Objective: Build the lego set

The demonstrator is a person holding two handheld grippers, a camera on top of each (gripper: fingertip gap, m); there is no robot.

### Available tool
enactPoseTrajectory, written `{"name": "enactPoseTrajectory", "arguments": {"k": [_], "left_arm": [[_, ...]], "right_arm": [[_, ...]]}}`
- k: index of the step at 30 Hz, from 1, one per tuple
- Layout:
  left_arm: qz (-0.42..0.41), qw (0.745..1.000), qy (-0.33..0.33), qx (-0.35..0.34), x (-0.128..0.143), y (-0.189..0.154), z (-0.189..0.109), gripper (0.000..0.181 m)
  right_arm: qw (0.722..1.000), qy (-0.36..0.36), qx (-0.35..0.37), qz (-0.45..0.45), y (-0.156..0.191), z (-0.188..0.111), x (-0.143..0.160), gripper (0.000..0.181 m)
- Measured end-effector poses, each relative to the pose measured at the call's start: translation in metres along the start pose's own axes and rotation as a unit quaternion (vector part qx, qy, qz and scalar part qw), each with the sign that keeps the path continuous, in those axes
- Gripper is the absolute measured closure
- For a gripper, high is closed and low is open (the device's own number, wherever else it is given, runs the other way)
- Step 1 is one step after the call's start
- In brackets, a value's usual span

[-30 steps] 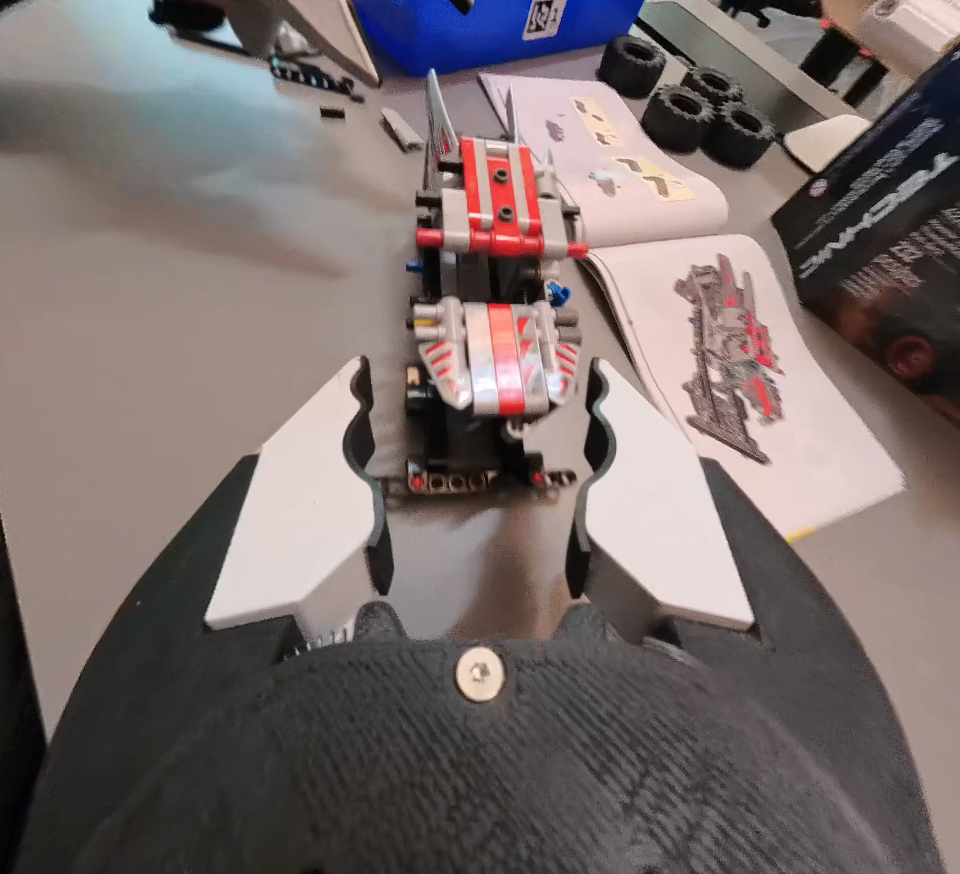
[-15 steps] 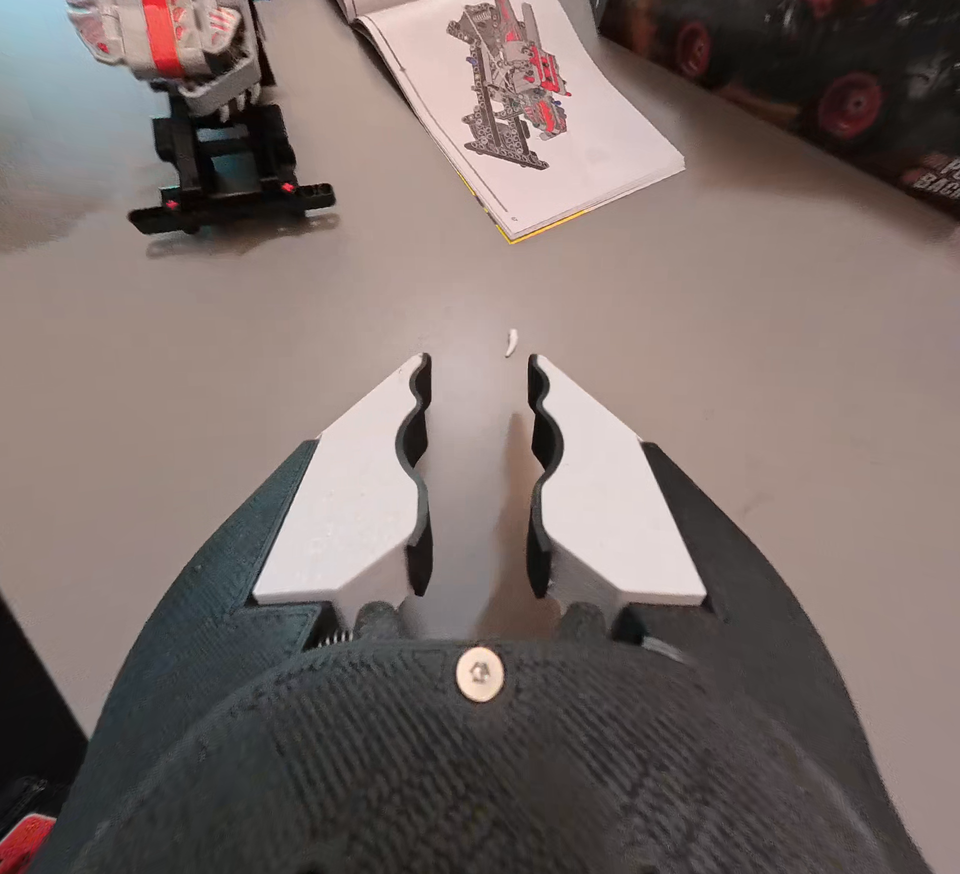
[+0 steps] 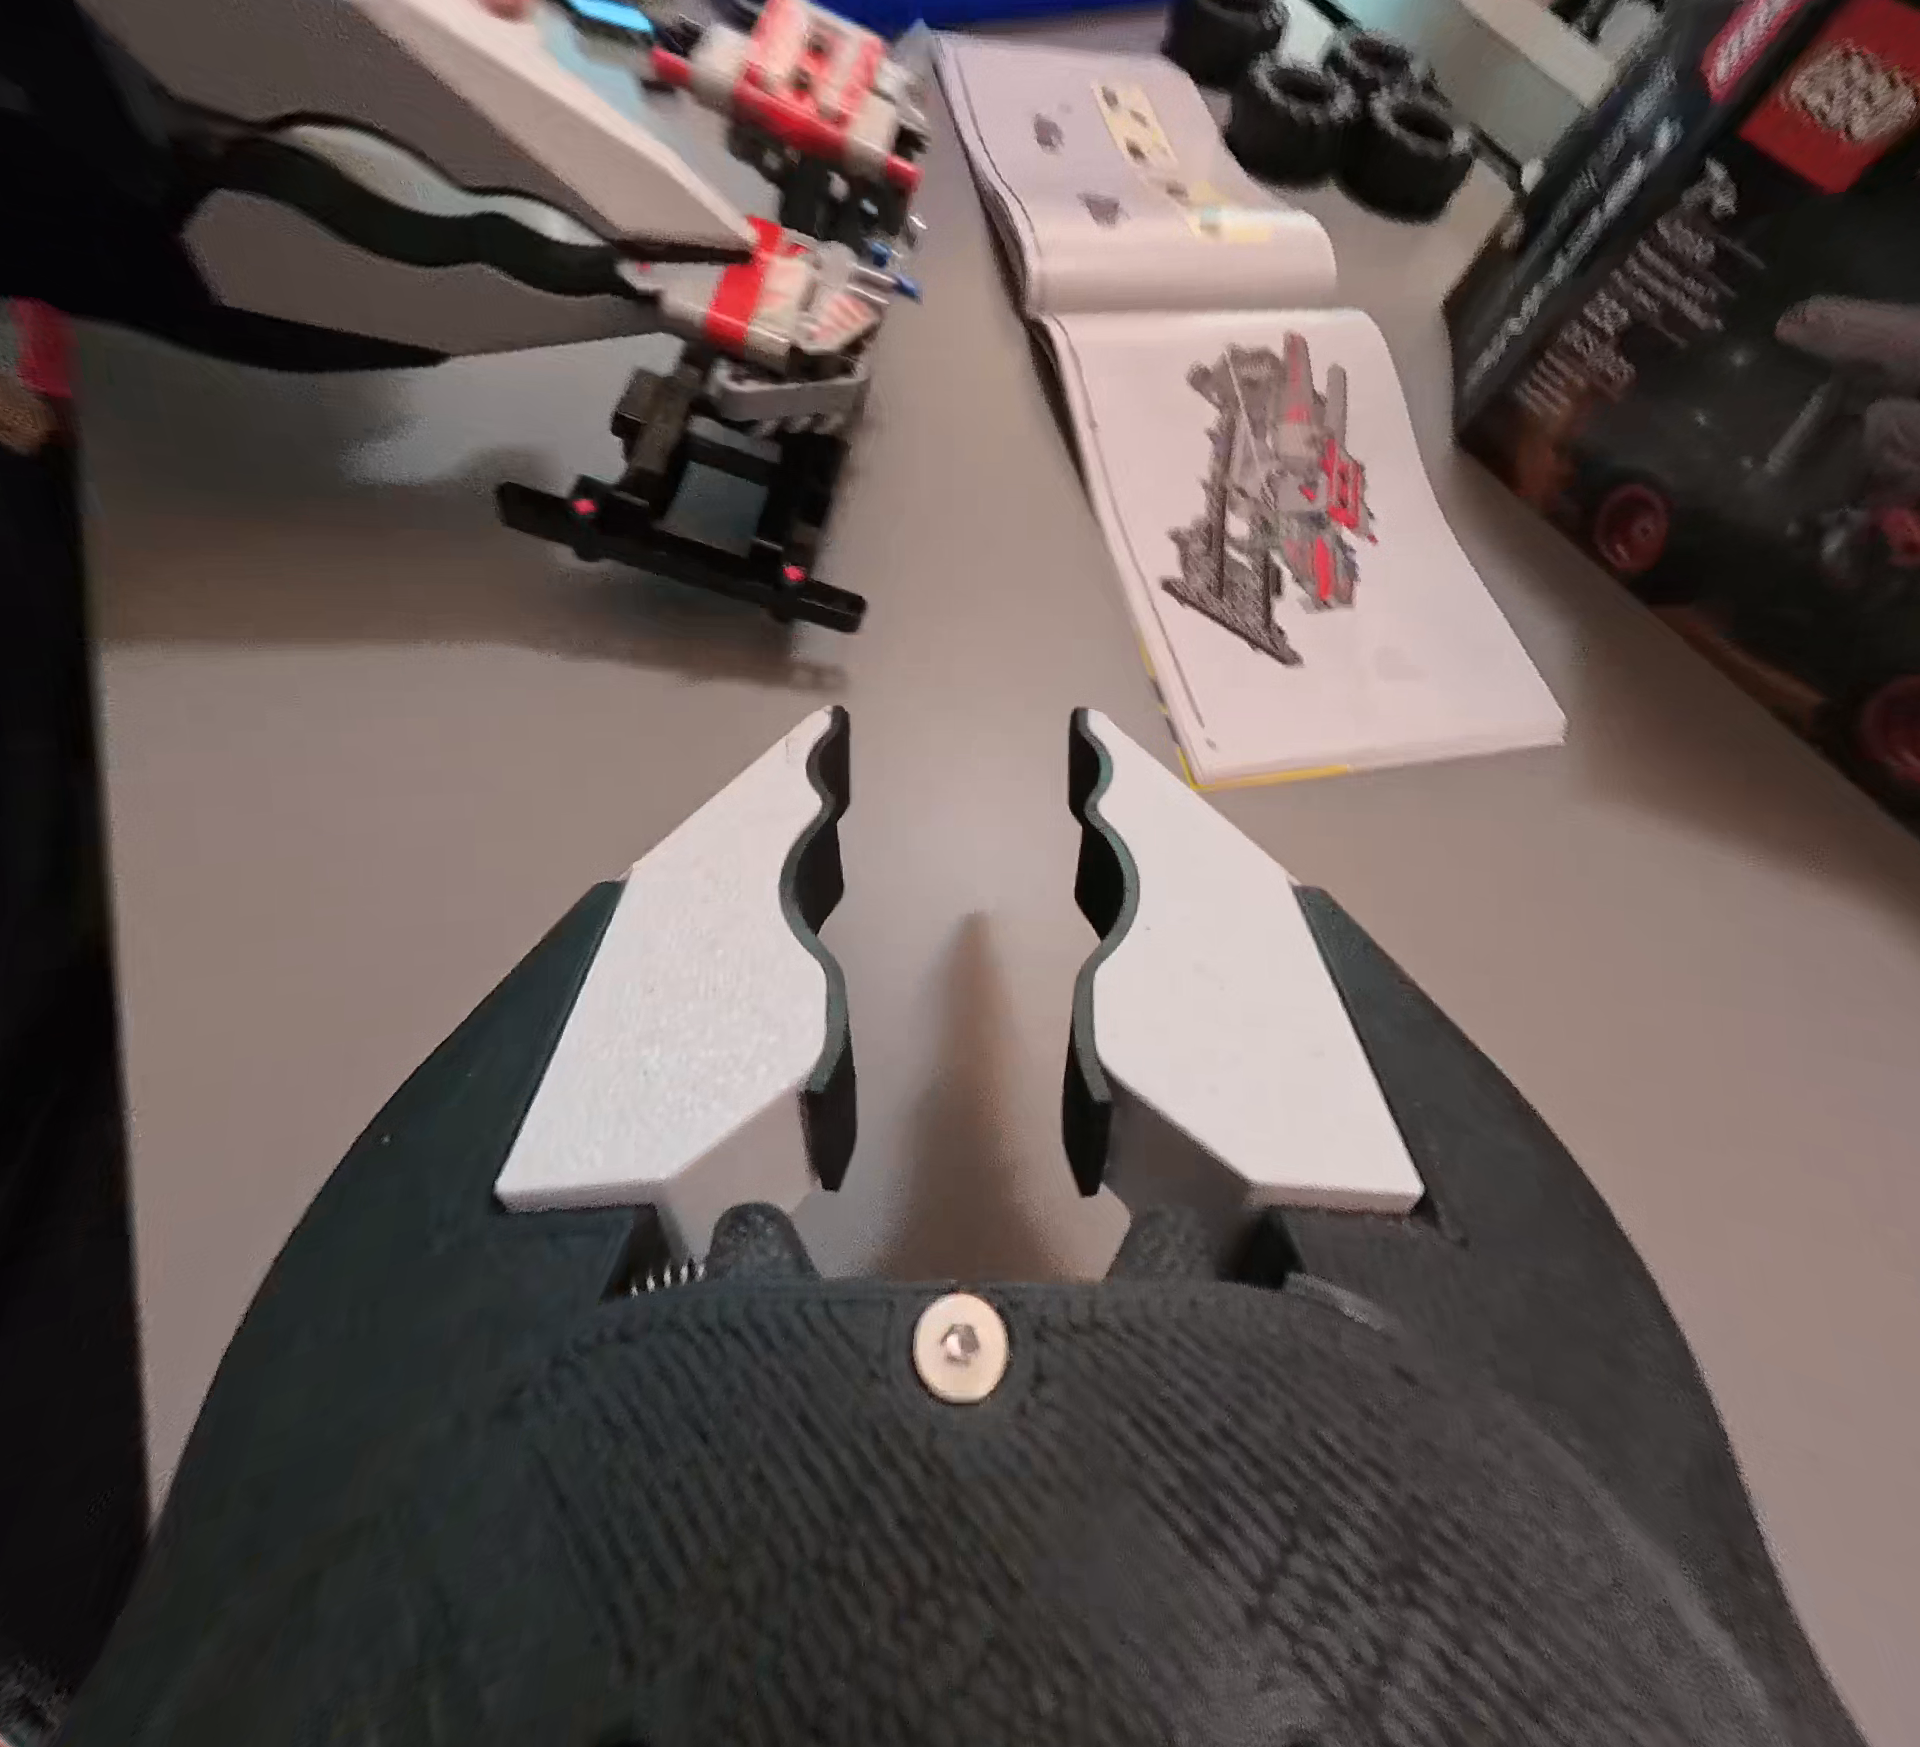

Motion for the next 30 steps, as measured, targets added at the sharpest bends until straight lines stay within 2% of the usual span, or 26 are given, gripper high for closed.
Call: {"name": "enactPoseTrajectory", "arguments": {"k": [4, 6, 8, 10, 12, 14, 17, 18, 19, 22, 24, 26, 27, 30], "left_arm": [[-0.128, 0.987, -0.02, 0.1, 0.011, 0.043, 0.004, 0.178], [-0.188, 0.965, -0.034, 0.18, 0.018, 0.066, 0.011, 0.178], [-0.26, 0.931, -0.059, 0.249, 0.027, 0.084, 0.022, 0.177], [-0.325, 0.88, -0.09, 0.333, 0.033, 0.093, 0.033, 0.177], [-0.369, 0.835, -0.107, 0.393, 0.038, 0.094, 0.05, 0.177], [-0.411, 0.784, -0.124, 0.449, 0.042, 0.087, 0.07, 0.178], [-0.453, 0.682, -0.169, 0.548, 0.041, 0.074, 0.099, 0.176], [-0.461, 0.636, -0.18, 0.592, 0.04, 0.068, 0.109, 0.175], [-0.467, 0.593, -0.181, 0.631, 0.038, 0.063, 0.119, 0.175], [-0.441, 0.509, -0.156, 0.723, 0.026, 0.039, 0.144, 0.174], [-0.389, 0.489, -0.121, 0.772, 0.018, 0.019, 0.156, 0.176], [-0.33, 0.507, -0.084, 0.792, 0.01, 0.001, 0.165, 0.176], [-0.307, 0.51, -0.079, 0.799, 0.005, -0.003, 0.167, 0.175], [-0.266, 0.485, -0.086, 0.828, -0.006, -0.005, 0.171, 0.174]], "right_arm": [[0.996, -0.056, -0.033, -0.06, 0.014, -0.005, -0.011, 0.135], [0.994, -0.081, -0.02, -0.069, 0.013, -0.007, -0.018, 0.135], [0.991, -0.109, -0.04, -0.069, 0.015, -0.008, -0.022, 0.129], [0.985, -0.141, -0.076, -0.057, 0.02, -0.007, -0.023, 0.108], [0.981, -0.17, -0.084, -0.036, 0.024, -0.004, -0.025, 0.1], [0.982, -0.175, -0.075, -0.018, 0.025, 0.002, -0.025, 0.102], [0.986, -0.15, -0.073, 0.014, 0.027, 0.007, -0.021, 0.11], [0.986, -0.142, -0.081, 0.022, 0.029, 0.008, -0.02, 0.112], [0.987, -0.134, -0.08, 0.032, 0.03, 0.007, -0.018, 0.113], [0.992, -0.085, -0.058, 0.072, 0.028, 0.0, -0.005, 0.115], [0.995, -0.018, -0.045, 0.086, 0.023, -0.014, 0.013, 0.127], [0.994, 0.036, 0.018, 0.103, 0.008, -0.034, 0.035, 0.14], [0.991, 0.05, 0.041, 0.115, 0.001, -0.041, 0.045, 0.146], [0.987, 0.043, 0.049, 0.146, -0.011, -0.046, 0.062, 0.146]]}}
Point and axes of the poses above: each gripper's, where its closed fingertips meet, z out along the fingers, x out of its underside, y = z × x across the jaws, the point moved 9 cm from there along -z, back along the fingers, and after that the axes turned 12 degrees about -x, right-handed, at the moved point
